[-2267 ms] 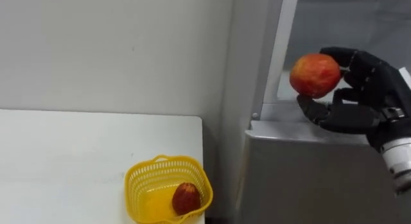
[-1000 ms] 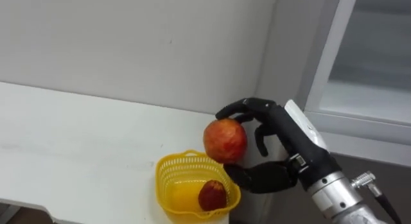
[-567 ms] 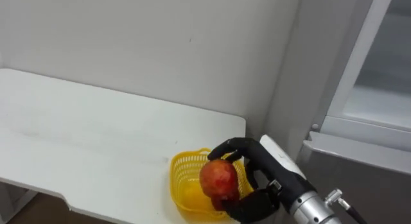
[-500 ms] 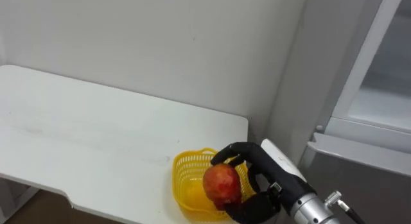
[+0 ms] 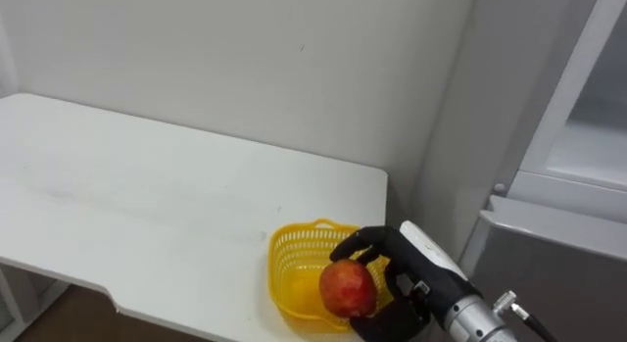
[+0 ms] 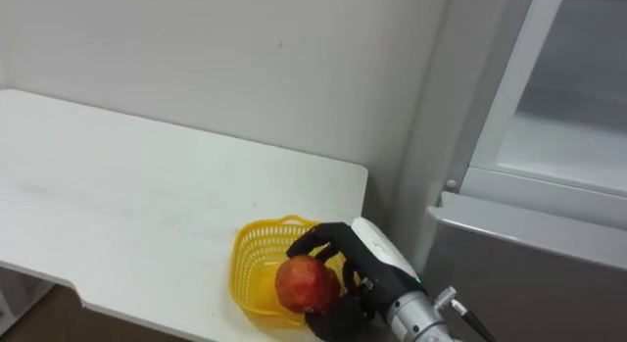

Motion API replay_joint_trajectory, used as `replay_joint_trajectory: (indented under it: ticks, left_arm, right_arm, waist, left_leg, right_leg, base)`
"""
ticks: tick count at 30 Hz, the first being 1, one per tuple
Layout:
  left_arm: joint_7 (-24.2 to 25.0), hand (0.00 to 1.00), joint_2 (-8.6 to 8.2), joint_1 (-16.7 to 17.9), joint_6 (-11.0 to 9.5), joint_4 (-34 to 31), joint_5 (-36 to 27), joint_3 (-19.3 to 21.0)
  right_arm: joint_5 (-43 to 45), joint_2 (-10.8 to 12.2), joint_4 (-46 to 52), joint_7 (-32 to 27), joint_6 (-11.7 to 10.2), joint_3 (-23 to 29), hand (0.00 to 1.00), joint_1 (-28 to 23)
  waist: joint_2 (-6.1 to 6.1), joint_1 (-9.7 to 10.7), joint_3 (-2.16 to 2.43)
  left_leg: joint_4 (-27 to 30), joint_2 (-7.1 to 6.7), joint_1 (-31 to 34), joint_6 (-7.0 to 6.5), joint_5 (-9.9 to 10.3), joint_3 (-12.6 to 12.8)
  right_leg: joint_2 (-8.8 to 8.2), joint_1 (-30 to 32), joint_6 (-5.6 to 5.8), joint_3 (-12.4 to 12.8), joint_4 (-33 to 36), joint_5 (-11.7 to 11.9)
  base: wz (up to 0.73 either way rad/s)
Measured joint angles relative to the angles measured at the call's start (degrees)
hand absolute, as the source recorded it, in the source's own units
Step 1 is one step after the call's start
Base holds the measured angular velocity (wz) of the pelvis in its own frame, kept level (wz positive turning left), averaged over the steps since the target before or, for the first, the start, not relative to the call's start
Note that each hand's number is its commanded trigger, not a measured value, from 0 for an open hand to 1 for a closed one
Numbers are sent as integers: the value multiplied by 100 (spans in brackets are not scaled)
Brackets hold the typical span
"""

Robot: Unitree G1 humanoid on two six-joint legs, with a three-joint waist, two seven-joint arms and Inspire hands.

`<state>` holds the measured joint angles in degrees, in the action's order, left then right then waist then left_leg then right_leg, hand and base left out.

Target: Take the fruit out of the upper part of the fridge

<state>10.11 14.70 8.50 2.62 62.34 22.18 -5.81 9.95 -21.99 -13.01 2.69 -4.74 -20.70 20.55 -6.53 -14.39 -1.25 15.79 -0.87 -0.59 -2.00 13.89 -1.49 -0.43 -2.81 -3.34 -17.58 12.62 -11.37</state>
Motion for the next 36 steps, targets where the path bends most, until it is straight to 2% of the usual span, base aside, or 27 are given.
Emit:
replay_joint_trajectory:
  ticks: [14, 15, 16, 17, 27, 36]
  left_arm:
    - [45, 0, 37, 0, 82, 2, -6, 5]
    - [45, 0, 40, -8, 82, 2, -6, 5]
    - [45, 0, 40, -15, 82, 2, -6, 5]
    - [45, 0, 40, -27, 81, 1, -6, 5]
    - [41, 0, 65, -30, 80, 0, -7, 7]
    - [64, 0, 76, -31, 80, 0, -6, 9]
  right_arm:
    - [-41, 13, -241, 120, 7, -70, 100, 78]
    - [-41, 13, -242, 120, 7, -70, 80, 78]
    - [-41, 13, -242, 120, 7, -70, 50, 78]
    - [-41, 13, -242, 120, 7, -70, 0, 78]
    - [-101, 13, -242, 121, 6, -69, 0, 87]
    - [-296, 13, -242, 121, 4, -69, 0, 95]
  waist:
    - [-63, -102, 47]
    - [-73, -126, 53]
    - [-78, -141, 53]
    - [-86, -165, 51]
    - [-106, -180, -1]
    - [-132, -180, 3]
  left_leg:
    - [0, -7, -2, 0, -1, -48]
    - [1, -7, -2, 0, -1, -48]
    - [2, -7, -3, 0, -1, -48]
    - [4, -8, -3, 0, -1, -48]
    - [-1, -13, 7, 1, 0, -58]
    - [4, -15, 0, 0, -1, -58]
  right_leg:
    - [-10, -22, 1, -55, 14, -2]
    - [-10, -23, 0, -56, 13, -2]
    - [-10, -23, 0, -56, 13, -2]
    - [-12, -26, 0, -59, 13, -2]
    - [-17, -20, 3, -75, 2, -14]
    - [-19, -14, 7, -73, -5, -17]
  base:
    - [2]
    - [0]
    - [0]
    - [0]
    - [0]
    - [0]
